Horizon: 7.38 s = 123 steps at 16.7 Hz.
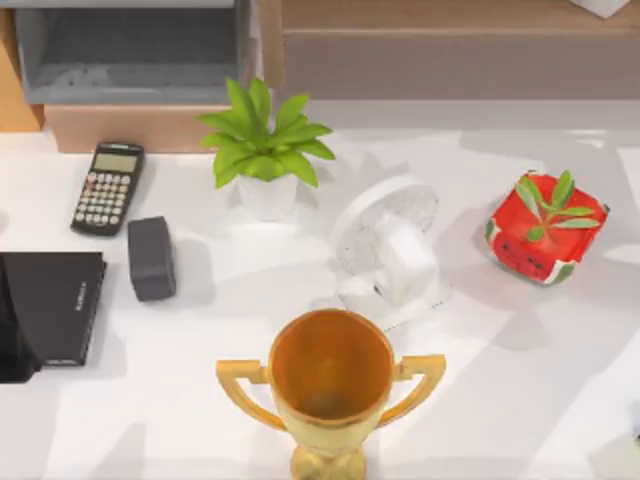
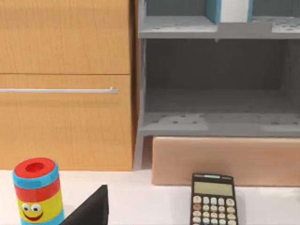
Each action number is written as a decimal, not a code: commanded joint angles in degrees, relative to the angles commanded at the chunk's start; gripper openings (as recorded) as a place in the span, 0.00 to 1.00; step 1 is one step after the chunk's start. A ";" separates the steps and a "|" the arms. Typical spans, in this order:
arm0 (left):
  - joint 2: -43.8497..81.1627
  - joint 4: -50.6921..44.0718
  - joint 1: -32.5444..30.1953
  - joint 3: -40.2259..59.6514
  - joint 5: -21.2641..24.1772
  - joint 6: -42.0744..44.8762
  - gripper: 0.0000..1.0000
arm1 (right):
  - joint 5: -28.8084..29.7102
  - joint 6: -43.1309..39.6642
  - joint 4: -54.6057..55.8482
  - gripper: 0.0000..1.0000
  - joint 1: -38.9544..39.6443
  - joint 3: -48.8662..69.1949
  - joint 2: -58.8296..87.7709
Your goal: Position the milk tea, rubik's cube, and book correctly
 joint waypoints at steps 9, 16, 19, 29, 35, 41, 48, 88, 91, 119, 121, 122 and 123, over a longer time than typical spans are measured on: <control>0.00 0.00 0.00 0.00 0.00 0.00 1.00 | 0.00 0.00 0.00 0.00 0.00 0.00 0.00; 0.00 0.00 0.00 0.00 0.00 0.00 1.00 | -1.19 0.97 1.41 0.00 1.02 -3.66 -2.80; 0.00 0.00 0.00 0.00 0.00 0.00 1.00 | -3.16 2.30 3.81 0.00 1.58 -9.25 -6.34; 0.00 0.00 0.00 0.00 0.00 0.00 1.00 | -3.76 0.23 5.03 0.00 -3.61 -20.41 -15.60; 0.00 0.00 0.00 0.00 0.00 0.00 1.00 | -4.21 0.52 8.71 0.00 -5.95 -22.88 -14.68; 0.00 0.00 0.00 0.00 0.00 0.00 1.00 | -6.71 0.71 22.05 0.00 -9.70 -28.79 -6.28; 0.00 0.00 0.00 0.00 0.00 0.00 1.00 | -8.68 0.33 30.00 0.00 -8.82 -28.20 1.57; 0.00 0.00 0.00 0.00 0.00 0.00 1.00 | -8.69 0.28 36.02 1.00 -9.00 -28.25 7.35; 0.00 0.00 0.00 0.00 0.00 0.00 1.00 | -9.69 0.31 37.93 1.00 -9.98 -31.41 6.07; 0.00 0.00 0.00 0.00 0.00 0.00 1.00 | -8.32 0.40 18.59 1.00 -12.25 -36.93 -14.92; 0.00 0.00 0.00 0.00 0.00 0.00 1.00 | -5.83 -0.06 9.69 1.00 -11.64 -35.95 -18.58; 0.00 0.00 0.00 0.00 0.00 0.00 1.00 | -4.47 -0.42 4.38 1.00 -11.09 -35.47 -20.47; 0.00 0.00 0.00 0.00 0.00 0.00 1.00 | -3.07 -0.89 -1.51 1.00 -10.34 -34.99 -22.37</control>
